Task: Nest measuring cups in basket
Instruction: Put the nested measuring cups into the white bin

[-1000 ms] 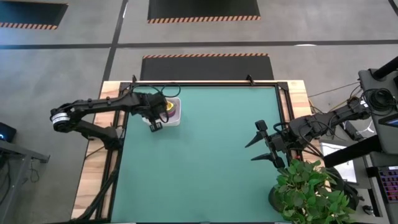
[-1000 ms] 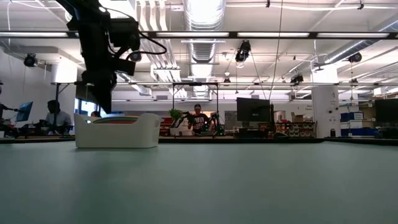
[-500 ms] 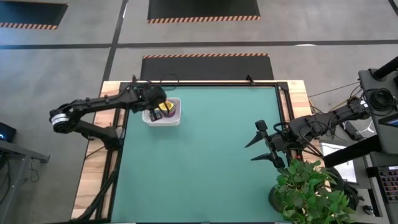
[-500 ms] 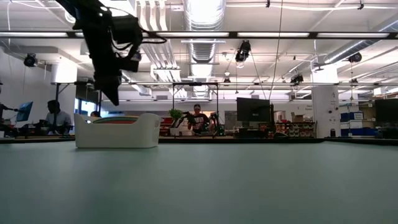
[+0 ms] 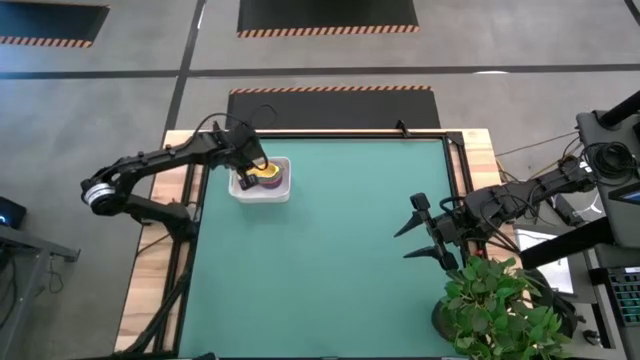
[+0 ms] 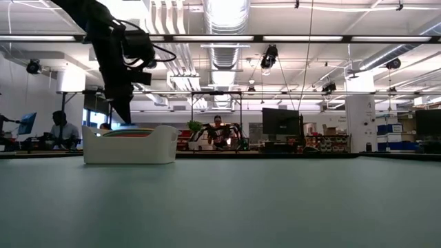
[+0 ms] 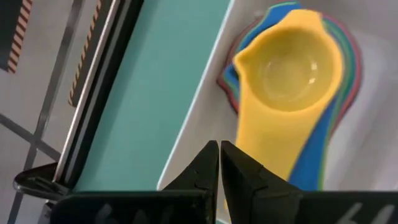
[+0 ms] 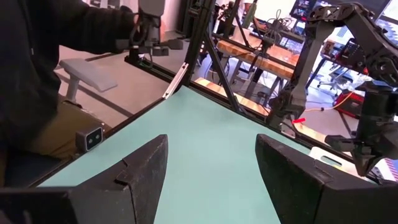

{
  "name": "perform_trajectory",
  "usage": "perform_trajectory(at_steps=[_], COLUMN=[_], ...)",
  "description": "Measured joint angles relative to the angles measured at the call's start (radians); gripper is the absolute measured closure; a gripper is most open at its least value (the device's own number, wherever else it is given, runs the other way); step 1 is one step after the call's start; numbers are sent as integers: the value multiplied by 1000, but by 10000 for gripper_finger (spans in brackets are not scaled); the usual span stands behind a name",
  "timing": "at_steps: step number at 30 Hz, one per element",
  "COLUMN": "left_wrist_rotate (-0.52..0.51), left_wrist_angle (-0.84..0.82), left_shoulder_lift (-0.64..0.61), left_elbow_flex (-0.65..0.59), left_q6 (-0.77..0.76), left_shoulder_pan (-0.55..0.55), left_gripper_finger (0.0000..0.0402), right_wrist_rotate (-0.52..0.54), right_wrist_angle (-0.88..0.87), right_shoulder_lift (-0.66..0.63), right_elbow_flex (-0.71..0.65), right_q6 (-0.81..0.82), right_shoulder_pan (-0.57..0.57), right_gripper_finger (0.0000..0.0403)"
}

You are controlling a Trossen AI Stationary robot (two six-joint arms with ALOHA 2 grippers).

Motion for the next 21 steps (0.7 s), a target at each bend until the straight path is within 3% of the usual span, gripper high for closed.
perform_trajectory(at_steps=[21], left_wrist_rotate=[4], left_wrist_angle=[7], left_shoulder_lift=[0], left_elbow_flex=[-54], left_q6=[-9], left_shoulder_pan=[29], left_gripper_finger=[402], right_wrist_rotate=[0], right_wrist_angle=[0], right_shoulder_lift=[0], right_elbow_flex=[0], right_q6=[7], right_shoulder_pan=[0], right_gripper_finger=[172])
